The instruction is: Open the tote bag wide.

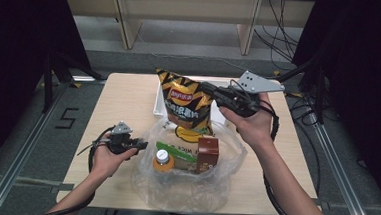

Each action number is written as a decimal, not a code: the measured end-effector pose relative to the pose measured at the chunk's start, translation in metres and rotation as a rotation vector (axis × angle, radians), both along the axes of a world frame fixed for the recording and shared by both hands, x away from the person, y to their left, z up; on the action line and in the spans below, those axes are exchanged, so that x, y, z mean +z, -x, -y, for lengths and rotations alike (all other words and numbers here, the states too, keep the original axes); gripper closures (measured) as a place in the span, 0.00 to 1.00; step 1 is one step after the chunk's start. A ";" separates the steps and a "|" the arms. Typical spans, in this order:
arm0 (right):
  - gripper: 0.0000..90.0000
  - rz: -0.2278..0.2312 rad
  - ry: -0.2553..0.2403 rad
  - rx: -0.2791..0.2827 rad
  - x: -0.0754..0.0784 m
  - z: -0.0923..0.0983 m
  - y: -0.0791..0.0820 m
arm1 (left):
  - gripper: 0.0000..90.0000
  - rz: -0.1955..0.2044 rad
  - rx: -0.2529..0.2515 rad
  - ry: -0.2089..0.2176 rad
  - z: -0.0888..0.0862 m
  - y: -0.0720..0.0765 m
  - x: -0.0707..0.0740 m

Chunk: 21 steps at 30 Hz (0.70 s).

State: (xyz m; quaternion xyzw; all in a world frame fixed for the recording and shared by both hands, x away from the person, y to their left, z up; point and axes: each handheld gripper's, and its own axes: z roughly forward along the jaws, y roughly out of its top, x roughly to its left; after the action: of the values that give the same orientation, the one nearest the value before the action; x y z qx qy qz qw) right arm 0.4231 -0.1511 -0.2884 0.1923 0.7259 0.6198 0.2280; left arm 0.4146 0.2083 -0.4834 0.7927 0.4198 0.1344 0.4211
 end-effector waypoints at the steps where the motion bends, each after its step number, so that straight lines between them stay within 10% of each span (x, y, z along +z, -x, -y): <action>1: 1.00 -0.009 -0.008 -0.006 0.001 0.000 0.001 | 0.78 -0.001 0.003 -0.002 0.001 0.000 -0.001; 21: 1.00 0.040 -0.066 -0.095 0.027 0.019 -0.009 | 0.63 0.012 0.019 -0.024 -0.005 0.004 0.003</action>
State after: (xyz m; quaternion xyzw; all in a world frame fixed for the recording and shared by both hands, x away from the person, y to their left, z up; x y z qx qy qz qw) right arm 0.4318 -0.1697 -0.2614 0.2216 0.6904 0.6356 0.2652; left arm 0.4110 0.2130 -0.4800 0.7927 0.4232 0.1481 0.4130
